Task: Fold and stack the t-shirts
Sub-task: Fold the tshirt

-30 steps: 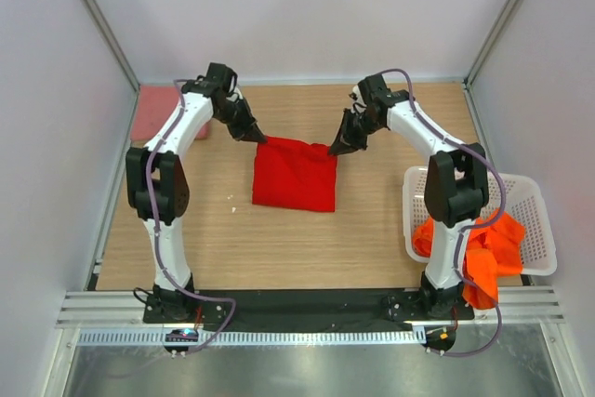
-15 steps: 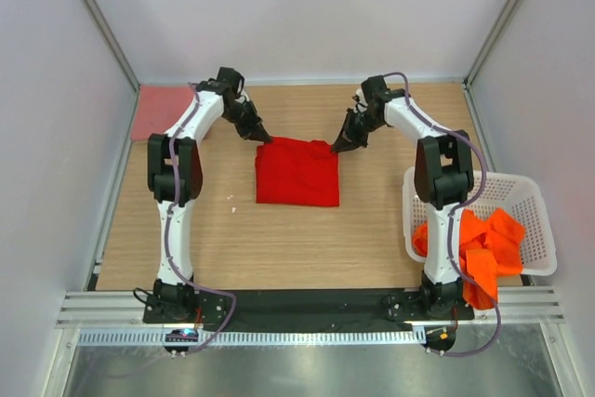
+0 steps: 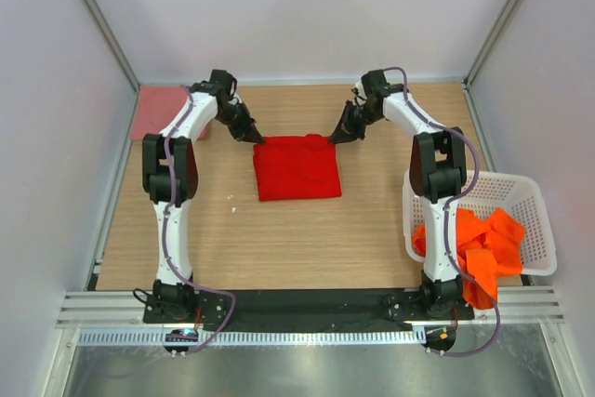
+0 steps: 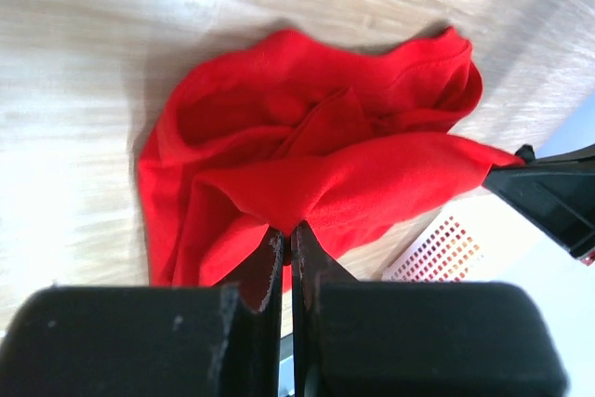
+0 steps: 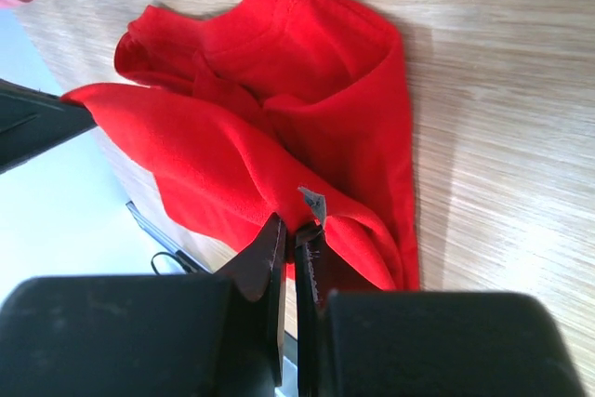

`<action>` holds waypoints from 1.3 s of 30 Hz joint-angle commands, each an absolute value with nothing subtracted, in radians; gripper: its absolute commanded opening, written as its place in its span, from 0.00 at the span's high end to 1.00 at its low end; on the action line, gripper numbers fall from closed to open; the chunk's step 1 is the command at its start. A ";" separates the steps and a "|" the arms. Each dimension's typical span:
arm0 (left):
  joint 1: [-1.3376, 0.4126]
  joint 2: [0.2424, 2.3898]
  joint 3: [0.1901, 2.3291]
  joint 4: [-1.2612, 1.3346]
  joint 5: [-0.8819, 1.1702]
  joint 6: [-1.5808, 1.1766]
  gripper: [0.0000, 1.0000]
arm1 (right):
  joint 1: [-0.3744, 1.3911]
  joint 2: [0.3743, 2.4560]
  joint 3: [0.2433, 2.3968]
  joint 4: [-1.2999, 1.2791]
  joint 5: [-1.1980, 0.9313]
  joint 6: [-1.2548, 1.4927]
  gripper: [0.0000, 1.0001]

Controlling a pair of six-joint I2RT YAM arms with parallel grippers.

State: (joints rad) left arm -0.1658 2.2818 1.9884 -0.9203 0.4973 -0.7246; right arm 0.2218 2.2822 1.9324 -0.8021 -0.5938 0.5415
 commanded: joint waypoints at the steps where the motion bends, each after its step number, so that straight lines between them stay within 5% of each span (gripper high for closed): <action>1: -0.160 2.148 1.961 -0.899 0.494 -0.719 1.00 | 0.219 2.241 1.973 -0.808 -0.623 0.560 0.92; 16: -0.150 2.123 1.919 -0.933 0.402 -0.726 1.00 | 0.221 2.310 2.036 -0.759 -0.666 0.615 0.88; 22: -0.127 2.170 1.942 -0.923 0.341 -0.733 0.95 | 0.219 2.419 2.115 -0.648 -0.719 0.695 0.62; 25: -0.117 2.209 2.000 -0.936 0.336 -0.741 0.82 | 0.221 2.479 2.242 -0.632 -0.719 0.724 0.52; 31: -0.110 2.172 2.039 -0.993 0.233 -0.712 0.52 | 0.218 2.453 2.304 -0.725 -0.660 0.690 0.50; 36: -0.117 2.025 1.945 -0.896 0.319 -0.724 0.48 | 0.239 2.334 2.140 -0.769 -0.646 0.611 0.47; 39: -0.141 1.958 1.821 -0.789 0.461 -0.781 0.58 | 0.261 2.284 2.053 -0.770 -0.675 0.571 0.47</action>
State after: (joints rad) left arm -0.1173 2.0838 1.8805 -0.9157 0.3283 -0.7441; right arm 0.2298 2.3974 2.1056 -0.7406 -0.6537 0.6304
